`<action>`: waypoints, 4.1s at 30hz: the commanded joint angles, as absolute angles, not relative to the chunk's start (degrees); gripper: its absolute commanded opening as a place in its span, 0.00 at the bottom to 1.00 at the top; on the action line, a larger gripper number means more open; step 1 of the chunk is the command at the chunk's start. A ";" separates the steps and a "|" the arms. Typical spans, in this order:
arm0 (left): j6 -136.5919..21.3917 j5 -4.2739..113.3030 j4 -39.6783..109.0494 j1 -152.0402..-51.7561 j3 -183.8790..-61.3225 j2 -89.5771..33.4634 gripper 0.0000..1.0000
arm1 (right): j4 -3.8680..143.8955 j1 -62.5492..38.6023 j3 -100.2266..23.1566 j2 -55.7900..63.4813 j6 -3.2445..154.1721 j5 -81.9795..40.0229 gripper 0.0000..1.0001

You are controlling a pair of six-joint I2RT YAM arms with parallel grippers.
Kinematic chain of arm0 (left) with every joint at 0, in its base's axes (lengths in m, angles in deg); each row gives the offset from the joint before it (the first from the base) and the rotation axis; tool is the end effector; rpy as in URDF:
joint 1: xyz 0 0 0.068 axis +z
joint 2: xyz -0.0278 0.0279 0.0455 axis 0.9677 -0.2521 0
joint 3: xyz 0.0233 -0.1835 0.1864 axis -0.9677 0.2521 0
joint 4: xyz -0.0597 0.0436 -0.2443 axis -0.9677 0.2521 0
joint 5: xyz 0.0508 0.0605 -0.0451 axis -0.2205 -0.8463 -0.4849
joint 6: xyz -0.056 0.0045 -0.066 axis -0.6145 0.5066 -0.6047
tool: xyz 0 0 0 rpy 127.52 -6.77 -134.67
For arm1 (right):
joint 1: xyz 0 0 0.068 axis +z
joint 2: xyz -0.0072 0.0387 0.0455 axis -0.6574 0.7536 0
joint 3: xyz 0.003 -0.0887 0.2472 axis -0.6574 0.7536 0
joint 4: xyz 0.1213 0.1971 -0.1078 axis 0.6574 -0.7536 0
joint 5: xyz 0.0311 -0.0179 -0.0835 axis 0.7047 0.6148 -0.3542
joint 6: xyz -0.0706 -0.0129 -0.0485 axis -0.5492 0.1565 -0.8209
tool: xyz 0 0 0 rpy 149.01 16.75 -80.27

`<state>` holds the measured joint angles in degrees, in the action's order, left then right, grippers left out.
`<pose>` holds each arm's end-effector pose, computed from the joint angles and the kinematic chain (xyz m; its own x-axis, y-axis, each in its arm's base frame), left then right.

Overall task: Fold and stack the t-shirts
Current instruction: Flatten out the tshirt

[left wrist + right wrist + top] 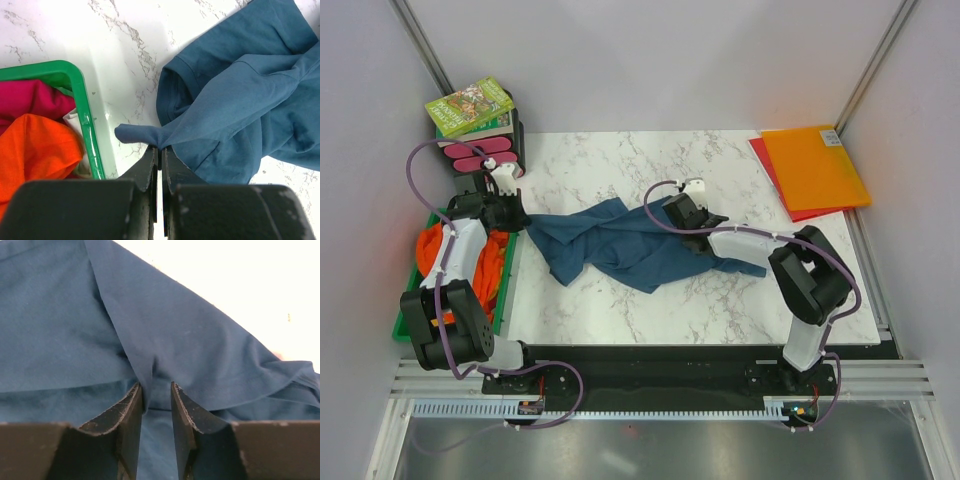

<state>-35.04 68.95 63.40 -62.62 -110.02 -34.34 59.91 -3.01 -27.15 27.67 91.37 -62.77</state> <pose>0.3208 0.0424 0.2214 -0.7110 0.0189 -0.7029 0.1831 0.9702 -0.1590 0.3342 0.2073 0.1414 -0.6576 -0.1093 -0.7454 0.0210 0.9864 -0.1632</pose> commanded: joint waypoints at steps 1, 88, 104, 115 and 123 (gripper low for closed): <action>-34.77 69.28 61.49 -62.92 -109.76 -33.16 0.02 | 60.33 -3.13 -25.74 24.37 91.85 -63.34 0.34; -40.92 65.60 69.76 -63.27 -148.96 -24.70 0.02 | 53.90 -11.72 -29.79 -21.88 74.79 -71.98 0.00; -40.57 62.95 60.26 -64.41 -159.04 -60.39 0.02 | 62.61 -30.99 -45.41 23.46 86.50 -60.61 0.00; -41.45 60.49 63.33 -65.55 -172.68 -68.32 0.02 | 64.19 -32.31 -55.00 26.67 84.56 -59.48 0.00; -45.49 64.79 66.15 -65.03 -168.57 -44.54 0.02 | 63.67 -23.62 -54.93 6.20 79.38 -61.05 0.00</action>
<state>-42.97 64.17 68.36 -66.30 -171.14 -63.28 60.41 -28.48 -54.49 22.09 83.52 -57.28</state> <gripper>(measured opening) 0.037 0.007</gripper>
